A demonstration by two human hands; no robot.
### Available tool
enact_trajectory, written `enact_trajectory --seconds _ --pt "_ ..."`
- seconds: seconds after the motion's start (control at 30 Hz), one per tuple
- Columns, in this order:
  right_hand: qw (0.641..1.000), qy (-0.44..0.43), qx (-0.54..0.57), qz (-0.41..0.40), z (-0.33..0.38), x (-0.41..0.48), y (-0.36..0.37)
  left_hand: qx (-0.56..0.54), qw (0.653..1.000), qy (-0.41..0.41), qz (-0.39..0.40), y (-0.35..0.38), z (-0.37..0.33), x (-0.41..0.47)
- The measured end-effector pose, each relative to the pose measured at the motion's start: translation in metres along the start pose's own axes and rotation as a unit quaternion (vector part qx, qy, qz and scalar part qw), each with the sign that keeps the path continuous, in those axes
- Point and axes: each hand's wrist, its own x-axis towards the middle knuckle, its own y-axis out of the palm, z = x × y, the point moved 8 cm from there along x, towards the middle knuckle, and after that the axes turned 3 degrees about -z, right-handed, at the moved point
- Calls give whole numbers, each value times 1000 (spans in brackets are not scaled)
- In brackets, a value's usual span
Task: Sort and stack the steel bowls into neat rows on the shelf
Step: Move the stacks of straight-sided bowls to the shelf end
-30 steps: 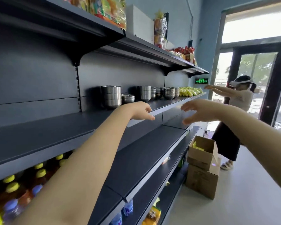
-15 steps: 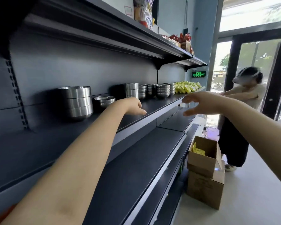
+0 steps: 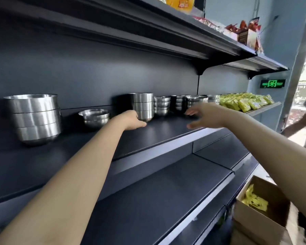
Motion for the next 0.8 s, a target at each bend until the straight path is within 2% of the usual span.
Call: enact_trajectory --seconds 0.17,0.37,0.5,0.63,0.8 --pt "999 -33 37 5 -37 59 19 -11 997 -79 1 29 5 37" --pt "994 -77 70 -15 -43 132 46 -40 990 -136 -24 45 23 93" --pt "994 -90 59 17 -49 168 67 -68 984 -160 -35 54 29 122" --pt "991 -103 88 3 -59 197 67 -107 973 -189 -71 40 35 142" --pt "987 -124 103 -4 -62 224 69 -209 949 -220 -87 58 57 161"
